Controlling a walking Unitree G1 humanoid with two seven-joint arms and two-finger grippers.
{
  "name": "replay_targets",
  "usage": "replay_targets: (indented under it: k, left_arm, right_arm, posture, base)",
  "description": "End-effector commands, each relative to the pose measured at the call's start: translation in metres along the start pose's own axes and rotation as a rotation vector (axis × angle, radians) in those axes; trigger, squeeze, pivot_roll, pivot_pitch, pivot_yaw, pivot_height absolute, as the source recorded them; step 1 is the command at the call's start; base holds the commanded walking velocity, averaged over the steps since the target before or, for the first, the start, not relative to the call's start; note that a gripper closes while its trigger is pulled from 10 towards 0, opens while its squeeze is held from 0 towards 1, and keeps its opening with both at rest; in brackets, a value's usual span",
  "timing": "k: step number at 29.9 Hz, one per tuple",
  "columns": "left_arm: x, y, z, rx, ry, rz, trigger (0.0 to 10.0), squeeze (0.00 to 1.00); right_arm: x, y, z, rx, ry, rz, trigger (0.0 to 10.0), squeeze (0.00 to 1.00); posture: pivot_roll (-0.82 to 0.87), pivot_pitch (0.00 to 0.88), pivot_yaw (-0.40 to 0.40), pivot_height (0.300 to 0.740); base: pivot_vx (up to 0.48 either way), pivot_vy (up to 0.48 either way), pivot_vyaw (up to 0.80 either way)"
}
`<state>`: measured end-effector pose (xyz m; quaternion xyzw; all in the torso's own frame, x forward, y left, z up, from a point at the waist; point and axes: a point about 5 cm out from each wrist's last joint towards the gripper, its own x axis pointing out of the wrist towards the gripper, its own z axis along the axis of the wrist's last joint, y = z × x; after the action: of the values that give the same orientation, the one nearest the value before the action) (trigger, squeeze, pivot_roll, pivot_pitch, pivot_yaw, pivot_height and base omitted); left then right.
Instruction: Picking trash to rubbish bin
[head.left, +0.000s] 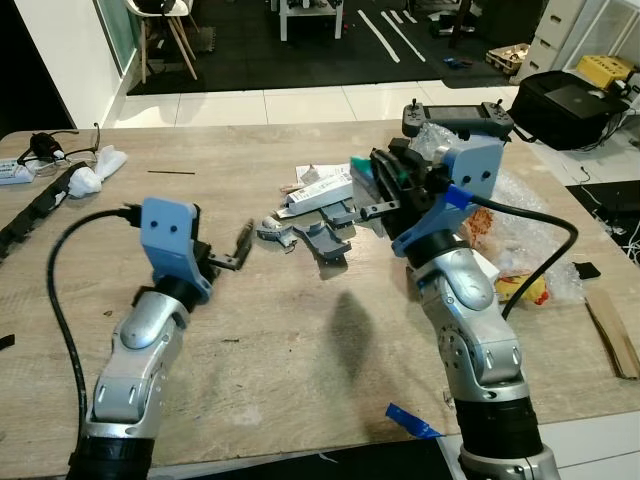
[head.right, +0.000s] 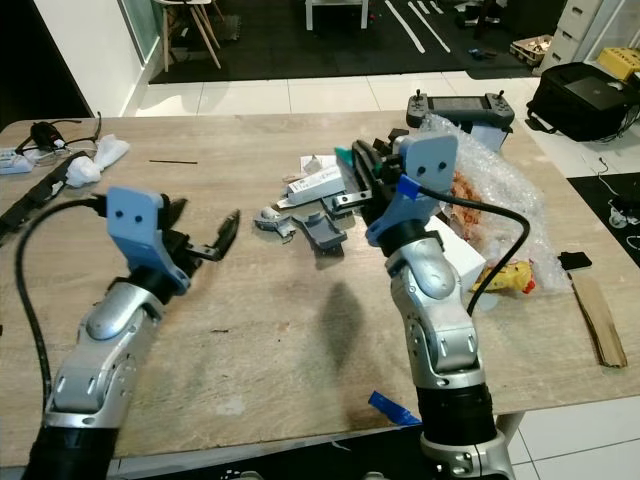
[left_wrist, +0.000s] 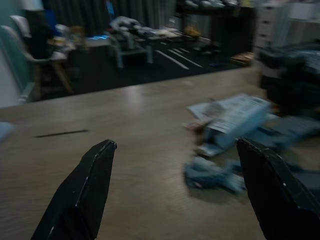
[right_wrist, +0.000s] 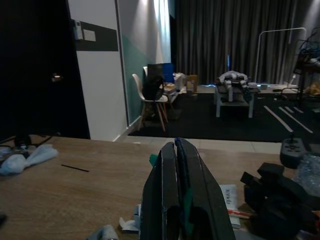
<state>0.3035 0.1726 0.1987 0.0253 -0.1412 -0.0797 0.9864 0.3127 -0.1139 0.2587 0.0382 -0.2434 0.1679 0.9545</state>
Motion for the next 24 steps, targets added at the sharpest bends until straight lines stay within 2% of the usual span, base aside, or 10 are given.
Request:
replay_targets:
  k: [1, 3, 11, 15, 24]
  left_arm:
    - [0.0, 0.0036, -0.0036, 0.019, 0.016, 0.021, 10.0, 0.0]
    - [0.0022, 0.0018, -0.0023, 0.028, 0.018, 0.021, 10.0, 0.0]
    - [0.0029, -0.0018, -0.0012, 0.069, 0.008, 0.029, 10.0, 0.0]
    - [0.0036, -0.0001, -0.002, 0.072, 0.007, 0.064, 10.0, 0.0]
    - [0.0052, -0.0027, 0.0008, 0.097, -0.006, 0.047, 10.0, 0.0]
  right_arm:
    - [-0.0029, -0.0017, 0.0033, -0.021, -0.023, -0.006, 10.0, 0.0]
    - [-0.003, -0.0053, 0.0023, -0.053, -0.015, -0.013, 10.0, 0.0]
    - [-0.0025, -0.0086, 0.0022, -0.084, -0.01, -0.036, 10.0, 0.0]
    - [-0.0007, -0.0082, 0.003, -0.093, -0.011, -0.034, 10.0, 0.0]
    - [0.0018, -0.0092, 0.0035, -0.086, -0.006, -0.032, 10.0, 0.0]
  posture:
    - [-0.06, 0.089, 0.008, 0.74]
    - [-0.06, 0.09, 0.002, 0.74]
    - [-0.06, 0.095, -0.001, 0.74]
    - [-0.06, 0.098, -0.002, 0.74]
    - [-0.06, 0.105, -0.012, 0.74]
  base:
    - [0.0, 0.0, -0.8]
    - [0.0, 0.0, -0.8]
    - [0.0, 0.0, -0.8]
    - [0.0, 0.0, -0.8]
    - [0.0, 0.0, -0.8]
